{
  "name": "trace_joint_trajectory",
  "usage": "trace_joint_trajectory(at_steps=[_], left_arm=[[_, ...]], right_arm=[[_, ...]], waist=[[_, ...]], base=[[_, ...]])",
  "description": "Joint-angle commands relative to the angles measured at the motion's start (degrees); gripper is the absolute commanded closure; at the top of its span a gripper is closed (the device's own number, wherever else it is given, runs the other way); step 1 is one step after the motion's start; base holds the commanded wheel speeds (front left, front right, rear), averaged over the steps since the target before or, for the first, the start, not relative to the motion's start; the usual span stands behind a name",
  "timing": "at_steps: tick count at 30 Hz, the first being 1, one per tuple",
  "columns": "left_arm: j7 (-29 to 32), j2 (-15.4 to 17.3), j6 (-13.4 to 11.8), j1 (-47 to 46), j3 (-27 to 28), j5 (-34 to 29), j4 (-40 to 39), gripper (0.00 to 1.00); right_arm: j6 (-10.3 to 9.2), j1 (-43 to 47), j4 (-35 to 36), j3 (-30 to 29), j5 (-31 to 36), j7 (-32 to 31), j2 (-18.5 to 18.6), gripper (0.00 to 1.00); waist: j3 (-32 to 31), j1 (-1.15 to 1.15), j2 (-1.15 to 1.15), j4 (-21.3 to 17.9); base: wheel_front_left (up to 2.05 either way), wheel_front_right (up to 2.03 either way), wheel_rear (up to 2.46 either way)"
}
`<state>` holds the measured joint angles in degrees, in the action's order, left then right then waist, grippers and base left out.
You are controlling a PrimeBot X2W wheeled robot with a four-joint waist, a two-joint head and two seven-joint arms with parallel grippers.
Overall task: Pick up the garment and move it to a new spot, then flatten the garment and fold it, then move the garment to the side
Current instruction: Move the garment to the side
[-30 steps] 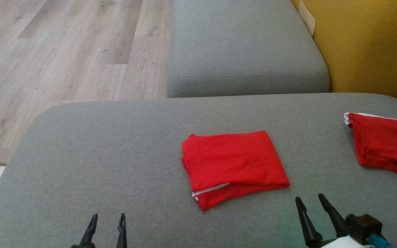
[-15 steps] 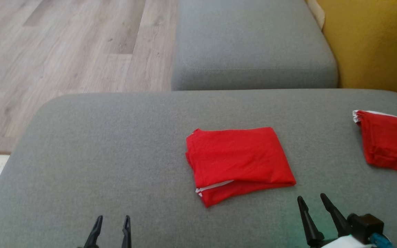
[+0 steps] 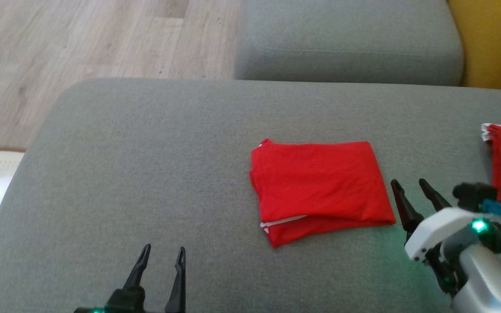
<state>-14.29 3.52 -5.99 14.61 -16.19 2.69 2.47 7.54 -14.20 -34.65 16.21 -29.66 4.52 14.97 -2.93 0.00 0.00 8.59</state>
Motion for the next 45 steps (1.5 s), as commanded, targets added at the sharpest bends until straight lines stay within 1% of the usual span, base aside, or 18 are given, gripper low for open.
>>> trace_joint_trajectory(at_steps=[1, 4, 8, 20, 23, 27, 28, 29, 30, 33, 37, 41, 45], left_arm=[[-0.71, -0.58, 0.04, -3.28, 1.26, 0.25, -1.45, 0.0], [-0.71, -0.6, 0.04, -4.1, 0.48, 0.42, -1.05, 0.0], [-0.71, -0.62, -0.54, -4.79, -0.28, 1.4, -0.92, 0.0], [-0.71, -0.64, -2.33, -7.56, -5.11, 2.2, -1.35, 0.0], [-0.71, -0.64, -2.55, -8.58, -5.95, 0.24, -0.77, 0.0], [-0.71, -0.64, -2.91, -9.44, -6.45, 0.32, -0.62, 0.0], [-0.71, -0.64, -3.04, -9.58, -6.49, 0.41, -0.57, 0.0], [-0.71, -0.64, -3.2, -9.65, -6.46, 0.5, -0.54, 0.0], [-0.71, -0.64, -3.37, -9.65, -6.37, 0.6, -0.54, 0.0], [-0.71, -0.64, -3.29, -9.81, -6.3, 0.82, -0.6, 0.0], [-0.71, -0.64, -3.2, -9.62, -6.01, 0.78, -0.68, 0.0], [-0.71, -0.64, -2.98, -9.61, -5.64, 0.66, -1.07, 0.0], [-0.71, -0.64, -2.74, -10.65, -5.41, 0.35, -1.68, 0.0]], right_arm=[[-0.05, -3.1, -0.4, 1.1, -1.27, -2.06, 1.09, 0.0], [-0.05, -6.19, -4.23, 2.45, -3.39, -6.77, 2.06, 0.0], [-0.05, -9.32, -8.76, 3.51, -4.8, -9.31, 3.37, 0.0], [-0.05, -16.59, -17.9, 5.69, -7.19, -9.09, 5.58, 0.0], [-0.05, -17.88, -20.37, 6.62, -7.12, -9.85, 5.74, 0.0], [-0.05, -18.94, -23.87, 7.65, -7.15, -11.05, 5.32, 0.0], [-0.05, -19.03, -24.31, 7.99, -7.52, -11.6, 4.99, 0.3], [-0.05, -19.06, -24.46, 8.44, -7.97, -12.15, 4.67, 0.67], [-0.05, -19.14, -24.37, 8.86, -8.51, -12.56, 4.41, 1.0], [-0.05, -19.55, -23.52, 10.1, -9.94, -13.19, 4.67, 1.0], [-0.05, -20.71, -22.31, 11.16, -10.64, -12.51, 6.02, 1.0], [-0.05, -23.82, -20.92, 12.59, -10.35, -12.09, 8.83, 1.0], [-0.05, -28.72, -19.46, 13.83, -8.94, -12.57, 12.82, 1.0]], waist=[[0.58, 0.0, 0.0, 0.71], [1.12, 0.0, 0.0, 1.72], [2.08, 0.0, 0.0, 2.95], [6.8, 0.0, 0.0, 6.11], [7.94, 0.0, 0.0, 6.53], [8.79, 0.0, 0.0, 6.81], [8.85, 0.0, 0.0, 6.75], [8.83, 0.0, 0.0, 6.55], [8.78, 0.0, 0.0, 6.22], [8.57, 0.0, 0.0, 4.94], [8.09, 0.0, 0.0, 2.72], [8.49, 0.0, 0.0, -1.11], [10.25, 0.0, 0.0, -5.21]], base=[[0.0, 0.0, 0.0], [0.0, 0.0, 0.0], [0.0, 0.0, 0.0], [0.0, 0.0, 0.0], [0.0, 0.0, 0.0], [0.0, 0.0, 0.0], [0.0, 0.0, 0.0], [0.0, 0.0, 0.0], [0.0, 0.0, 0.0], [0.0, 0.0, 0.0], [0.0, 0.0, 0.0], [0.0, 0.0, 0.0], [0.0, 0.0, 0.0]])
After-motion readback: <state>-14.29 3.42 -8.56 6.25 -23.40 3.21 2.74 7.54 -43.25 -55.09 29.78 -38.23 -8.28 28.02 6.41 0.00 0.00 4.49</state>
